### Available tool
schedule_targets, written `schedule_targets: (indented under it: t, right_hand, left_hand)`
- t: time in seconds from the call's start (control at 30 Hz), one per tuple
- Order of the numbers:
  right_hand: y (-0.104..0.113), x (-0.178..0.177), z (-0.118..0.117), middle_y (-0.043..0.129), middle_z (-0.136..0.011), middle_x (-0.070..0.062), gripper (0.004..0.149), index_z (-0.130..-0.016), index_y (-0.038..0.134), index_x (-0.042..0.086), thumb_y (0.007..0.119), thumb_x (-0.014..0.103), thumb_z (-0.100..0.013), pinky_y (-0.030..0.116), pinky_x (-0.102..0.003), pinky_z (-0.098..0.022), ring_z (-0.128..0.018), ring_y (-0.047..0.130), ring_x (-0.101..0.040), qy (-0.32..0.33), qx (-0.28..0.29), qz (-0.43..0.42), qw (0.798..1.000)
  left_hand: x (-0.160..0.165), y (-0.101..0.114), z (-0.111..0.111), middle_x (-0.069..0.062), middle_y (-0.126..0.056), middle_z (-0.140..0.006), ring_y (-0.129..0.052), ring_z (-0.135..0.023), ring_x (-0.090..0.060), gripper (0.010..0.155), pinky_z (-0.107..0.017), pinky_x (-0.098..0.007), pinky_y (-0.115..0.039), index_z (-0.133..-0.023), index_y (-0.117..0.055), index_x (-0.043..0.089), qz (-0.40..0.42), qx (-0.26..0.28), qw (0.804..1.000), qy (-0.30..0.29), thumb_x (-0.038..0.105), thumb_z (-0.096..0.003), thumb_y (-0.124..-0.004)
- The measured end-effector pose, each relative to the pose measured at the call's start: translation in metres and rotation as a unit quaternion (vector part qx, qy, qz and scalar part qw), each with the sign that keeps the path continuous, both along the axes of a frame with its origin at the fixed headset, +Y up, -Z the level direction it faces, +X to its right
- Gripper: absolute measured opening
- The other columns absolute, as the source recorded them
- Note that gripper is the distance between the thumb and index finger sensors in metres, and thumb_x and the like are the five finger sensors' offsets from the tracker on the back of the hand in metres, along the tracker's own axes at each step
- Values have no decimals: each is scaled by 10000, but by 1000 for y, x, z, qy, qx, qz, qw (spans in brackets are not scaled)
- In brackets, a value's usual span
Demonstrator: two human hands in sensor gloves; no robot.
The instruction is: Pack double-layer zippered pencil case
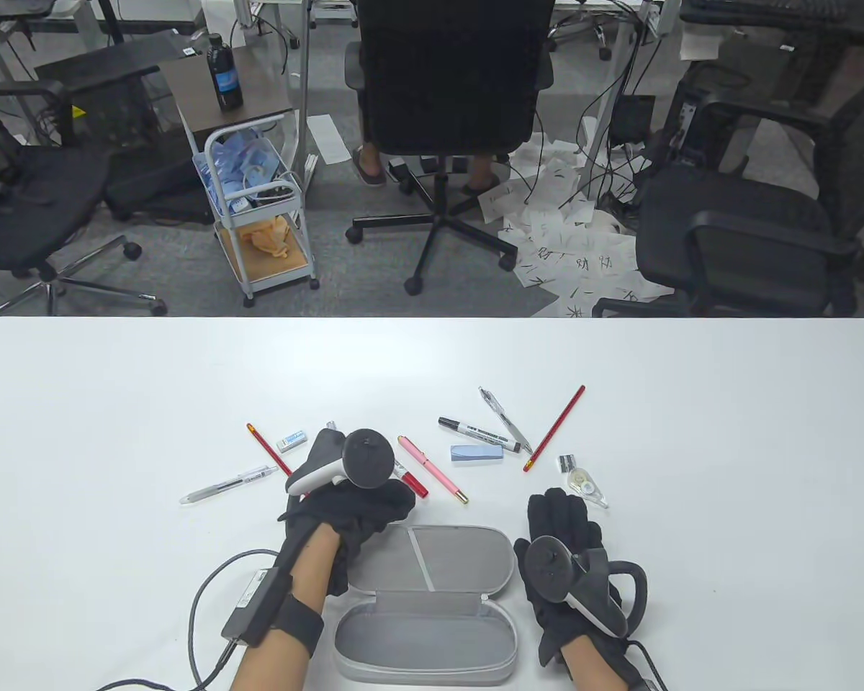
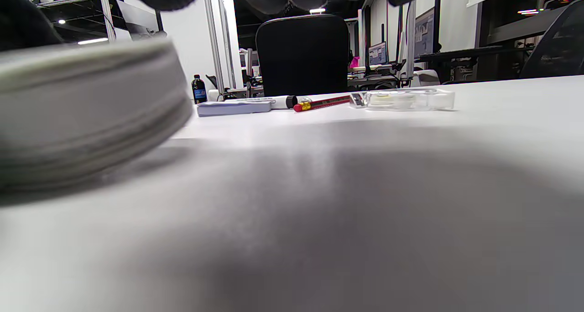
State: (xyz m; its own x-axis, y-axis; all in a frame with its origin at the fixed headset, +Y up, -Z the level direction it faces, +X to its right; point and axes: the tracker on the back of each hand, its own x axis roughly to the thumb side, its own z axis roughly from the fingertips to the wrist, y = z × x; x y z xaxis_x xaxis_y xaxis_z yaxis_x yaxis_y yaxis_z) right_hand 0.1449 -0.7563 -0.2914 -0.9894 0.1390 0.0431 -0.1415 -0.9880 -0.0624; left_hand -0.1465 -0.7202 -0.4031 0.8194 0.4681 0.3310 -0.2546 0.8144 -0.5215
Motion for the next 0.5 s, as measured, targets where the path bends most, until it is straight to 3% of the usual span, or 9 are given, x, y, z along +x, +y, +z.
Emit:
schedule_targets:
  t: [0.13, 0.2, 0.27, 0.33, 0.4, 0.5]
  right_hand:
    - [2, 0, 0, 305, -1162, -131, 655, -1082, 348, 178, 518, 467, -519, 403, -534, -713, -1015, 309, -373, -1, 0, -17, 1000]
    - [2, -2, 0, 301, -1163, -132, 657, -1083, 346, 180, 519, 470, -520, 402, -535, -712, -1016, 306, -374, 3, -1, -16, 1000]
    - [1, -3, -1, 292, -1163, -135, 659, -1084, 343, 178, 520, 471, -521, 399, -537, -712, -1015, 300, -376, 4, -2, -12, 1000]
    - [2, -3, -1, 290, -1162, -139, 663, -1084, 344, 175, 523, 474, -520, 401, -537, -711, -1013, 301, -380, 3, -2, -10, 1000]
    - [1, -2, -1, 297, -1160, -145, 663, -1084, 347, 171, 526, 473, -520, 407, -537, -710, -1013, 313, -381, 0, -6, -14, 1000]
    - [1, -2, 0, 299, -1160, -148, 667, -1084, 348, 166, 527, 475, -520, 410, -537, -709, -1012, 319, -384, -2, -10, -15, 1000]
  left_hand:
    - [-42, 28, -4, -173, -781, -1090, -785, -965, -456, 483, -727, -651, -629, -1076, -708, 162, -6, 81, 995, 54, 252, -605, -770]
    - [-74, 37, -6, -157, -730, -1130, -717, -1022, -433, 520, -752, -636, -584, -1099, -672, 172, -72, 126, 984, 101, 249, -597, -784]
    - [-109, 32, -9, -147, -691, -1151, -678, -1044, -421, 559, -766, -611, -559, -1113, -638, 180, -157, 160, 960, 167, 256, -584, -801]
    - [-142, 15, -9, -147, -651, -1166, -646, -1056, -416, 602, -775, -585, -549, -1129, -596, 174, -227, 151, 934, 230, 266, -575, -812]
    - [-168, -7, -10, -158, -604, -1182, -601, -1066, -427, 625, -778, -583, -525, -1142, -556, 167, -277, 98, 918, 267, 273, -578, -803]
    - [-189, -31, -10, -142, -552, -1203, -537, -1091, -417, 635, -789, -590, -492, -1156, -506, 202, -313, 24, 910, 272, 307, -587, -768]
